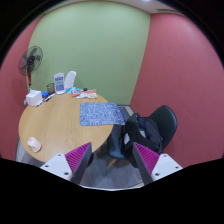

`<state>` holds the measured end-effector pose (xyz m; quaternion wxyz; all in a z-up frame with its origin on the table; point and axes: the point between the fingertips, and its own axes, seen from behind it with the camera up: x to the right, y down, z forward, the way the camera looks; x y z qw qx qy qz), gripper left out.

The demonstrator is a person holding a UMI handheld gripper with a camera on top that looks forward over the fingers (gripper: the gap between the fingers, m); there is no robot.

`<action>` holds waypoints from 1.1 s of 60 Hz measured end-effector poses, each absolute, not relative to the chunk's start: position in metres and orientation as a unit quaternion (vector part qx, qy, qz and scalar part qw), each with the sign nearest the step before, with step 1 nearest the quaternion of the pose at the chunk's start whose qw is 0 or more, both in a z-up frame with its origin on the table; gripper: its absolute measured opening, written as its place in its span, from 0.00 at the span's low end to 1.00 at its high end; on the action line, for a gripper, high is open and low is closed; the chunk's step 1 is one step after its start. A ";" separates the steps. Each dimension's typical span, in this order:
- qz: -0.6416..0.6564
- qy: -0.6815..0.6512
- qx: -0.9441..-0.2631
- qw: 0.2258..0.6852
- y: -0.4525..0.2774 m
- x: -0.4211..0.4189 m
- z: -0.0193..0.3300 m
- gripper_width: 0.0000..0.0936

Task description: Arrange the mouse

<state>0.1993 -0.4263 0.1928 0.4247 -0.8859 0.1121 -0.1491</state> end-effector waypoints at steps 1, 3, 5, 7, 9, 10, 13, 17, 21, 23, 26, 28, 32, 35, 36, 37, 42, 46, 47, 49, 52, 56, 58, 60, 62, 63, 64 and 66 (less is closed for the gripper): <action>-0.150 0.112 -0.886 0.424 -0.427 0.199 0.192 0.90; -0.152 0.113 -0.887 0.421 -0.428 0.199 0.190 0.90; -0.155 0.113 -0.889 0.417 -0.429 0.201 0.186 0.89; -0.156 0.115 -0.890 0.414 -0.430 0.198 0.178 0.90; -0.157 0.115 -0.892 0.409 -0.431 0.196 0.174 0.90; -0.157 0.114 -0.893 0.407 -0.432 0.194 0.171 0.90; -0.156 0.112 -0.897 0.399 -0.438 0.186 0.161 0.90; -0.149 0.106 -0.903 0.388 -0.448 0.171 0.155 0.90; -0.142 0.099 -0.905 0.387 -0.456 0.139 0.130 0.90; -0.132 0.093 -0.909 0.384 -0.458 0.121 0.120 0.90; -0.115 0.083 -0.916 0.376 -0.460 0.090 0.107 0.90; -0.103 0.075 -0.918 0.376 -0.458 0.070 0.098 0.89; -0.082 0.057 -0.919 0.381 -0.447 0.028 0.082 0.90; -0.069 0.043 -0.918 0.387 -0.436 -0.003 0.070 0.90; -0.063 0.038 -0.920 0.385 -0.431 -0.010 0.071 0.90; -0.059 0.034 -0.920 0.387 -0.426 -0.020 0.067 0.90; -0.041 0.017 -0.917 0.396 -0.400 -0.063 0.049 0.90; -0.030 0.006 -0.916 0.399 -0.379 -0.089 0.037 0.90; -0.028 0.003 -0.916 0.400 -0.374 -0.094 0.034 0.90; -0.025 -0.003 -0.916 0.400 -0.363 -0.104 0.027 0.90; -0.024 -0.012 -0.916 0.399 -0.349 -0.114 0.019 0.90; -0.026 -0.022 -0.915 0.401 -0.332 -0.124 0.011 0.90; -0.027 -0.026 -0.915 0.402 -0.324 -0.129 0.008 0.90; -0.027 -0.030 -0.915 0.402 -0.316 -0.133 0.006 0.90; -0.027 -0.033 -0.914 0.403 -0.310 -0.135 0.004 0.90; -0.027 -0.035 -0.914 0.404 -0.306 -0.136 0.004 0.90; -0.024 -0.039 -0.914 0.404 -0.302 -0.139 0.003 0.90; -0.023 -0.044 -0.912 0.407 -0.294 -0.139 0.001 0.89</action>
